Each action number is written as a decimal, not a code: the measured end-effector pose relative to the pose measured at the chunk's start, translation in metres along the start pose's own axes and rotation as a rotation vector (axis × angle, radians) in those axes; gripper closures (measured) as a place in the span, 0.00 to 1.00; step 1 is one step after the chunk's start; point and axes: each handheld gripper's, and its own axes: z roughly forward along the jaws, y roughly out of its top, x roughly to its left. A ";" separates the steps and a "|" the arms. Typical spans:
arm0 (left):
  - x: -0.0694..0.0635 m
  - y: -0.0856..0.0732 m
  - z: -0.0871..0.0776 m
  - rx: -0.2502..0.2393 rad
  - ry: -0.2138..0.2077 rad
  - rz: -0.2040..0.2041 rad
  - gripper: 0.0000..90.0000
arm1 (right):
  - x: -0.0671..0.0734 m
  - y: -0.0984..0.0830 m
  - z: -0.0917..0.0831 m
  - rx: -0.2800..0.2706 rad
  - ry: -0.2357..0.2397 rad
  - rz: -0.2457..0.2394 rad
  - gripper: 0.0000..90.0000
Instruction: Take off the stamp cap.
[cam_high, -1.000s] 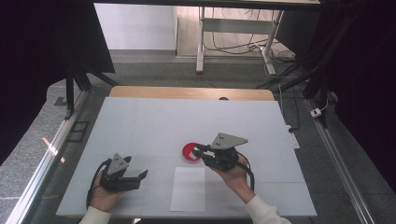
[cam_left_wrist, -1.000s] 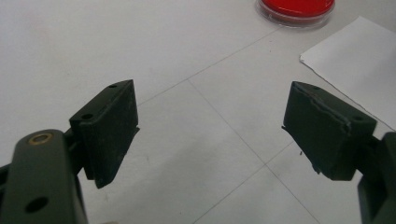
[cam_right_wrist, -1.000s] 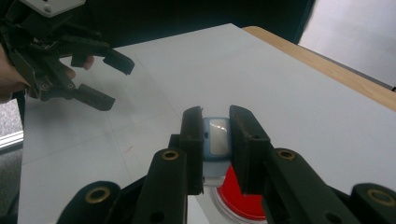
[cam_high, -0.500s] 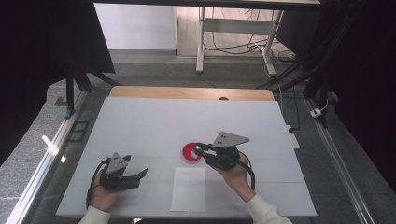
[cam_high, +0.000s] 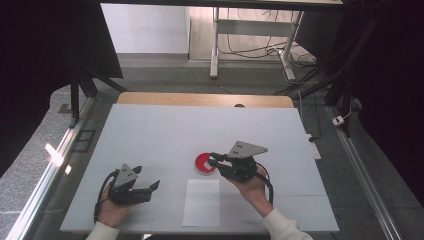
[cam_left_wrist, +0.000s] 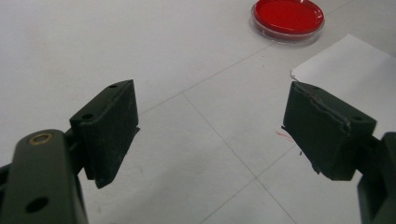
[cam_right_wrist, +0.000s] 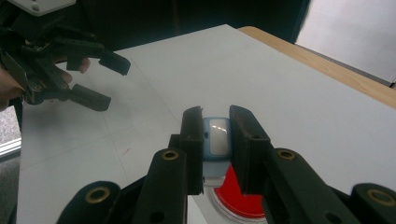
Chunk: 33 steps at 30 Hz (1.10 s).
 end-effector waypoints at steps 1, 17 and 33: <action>0.000 0.000 -0.001 -0.003 0.000 0.002 0.20 | 0.000 0.000 0.000 0.000 0.000 0.000 0.83; -0.014 0.012 0.003 -0.027 0.004 0.038 0.21 | 0.005 -0.003 0.004 -0.011 0.018 0.007 0.83; -0.031 0.027 0.015 -0.035 -0.029 0.098 0.23 | 0.006 -0.007 0.003 -0.012 0.003 0.007 0.83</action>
